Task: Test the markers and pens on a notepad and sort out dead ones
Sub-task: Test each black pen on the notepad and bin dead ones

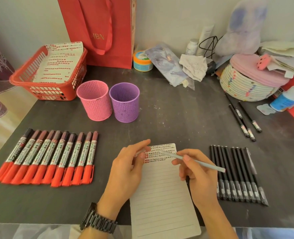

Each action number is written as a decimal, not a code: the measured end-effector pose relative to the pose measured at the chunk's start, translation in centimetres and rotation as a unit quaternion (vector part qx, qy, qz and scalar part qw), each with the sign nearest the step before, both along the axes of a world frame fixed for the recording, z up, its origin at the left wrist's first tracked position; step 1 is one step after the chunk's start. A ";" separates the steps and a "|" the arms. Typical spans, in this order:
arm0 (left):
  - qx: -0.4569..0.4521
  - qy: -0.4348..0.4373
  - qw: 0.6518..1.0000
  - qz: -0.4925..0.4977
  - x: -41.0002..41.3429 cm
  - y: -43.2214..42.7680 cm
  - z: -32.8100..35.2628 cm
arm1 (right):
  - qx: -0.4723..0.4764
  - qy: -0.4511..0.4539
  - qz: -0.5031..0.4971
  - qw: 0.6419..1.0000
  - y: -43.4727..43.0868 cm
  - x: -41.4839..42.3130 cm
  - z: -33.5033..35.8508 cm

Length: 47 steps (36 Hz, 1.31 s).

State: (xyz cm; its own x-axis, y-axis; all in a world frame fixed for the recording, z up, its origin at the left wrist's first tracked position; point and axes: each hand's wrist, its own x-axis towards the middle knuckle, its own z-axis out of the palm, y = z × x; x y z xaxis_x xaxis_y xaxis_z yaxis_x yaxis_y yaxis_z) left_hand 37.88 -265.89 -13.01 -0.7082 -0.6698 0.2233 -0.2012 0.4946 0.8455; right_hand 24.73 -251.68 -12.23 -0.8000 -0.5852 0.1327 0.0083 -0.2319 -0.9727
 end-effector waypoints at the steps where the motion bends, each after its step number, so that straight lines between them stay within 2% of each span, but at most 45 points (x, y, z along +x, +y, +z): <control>1: 0.004 -0.001 1.000 -0.005 0.0 0.0 0.0 | 0.000 -0.002 0.002 1.000 0.0 0.0 0.0; 13: 0.059 0.004 0.997 -0.039 0.0 -0.1 0.2 | 0.031 0.018 0.022 0.999 -0.1 0.3 0.2; 18: 0.055 0.007 0.998 -0.043 0.0 0.0 0.3 | 0.038 0.025 0.037 0.998 -0.1 0.4 0.4; 24: 0.050 0.006 0.998 -0.045 0.0 0.0 0.3 | 0.013 -0.002 0.007 1.000 0.1 0.1 0.4; 33: 0.033 -0.006 0.997 -0.068 0.2 0.1 0.3 | 0.060 0.050 0.015 0.997 0.0 0.3 0.9; 41: 0.020 -0.022 0.995 -0.099 0.3 0.2 0.3 | 0.098 0.043 0.012 0.994 -0.3 0.4 0.8; 47: 0.016 -0.011 0.998 -0.052 0.2 0.1 0.0 | 0.081 0.047 0.016 0.995 -0.2 0.2 0.7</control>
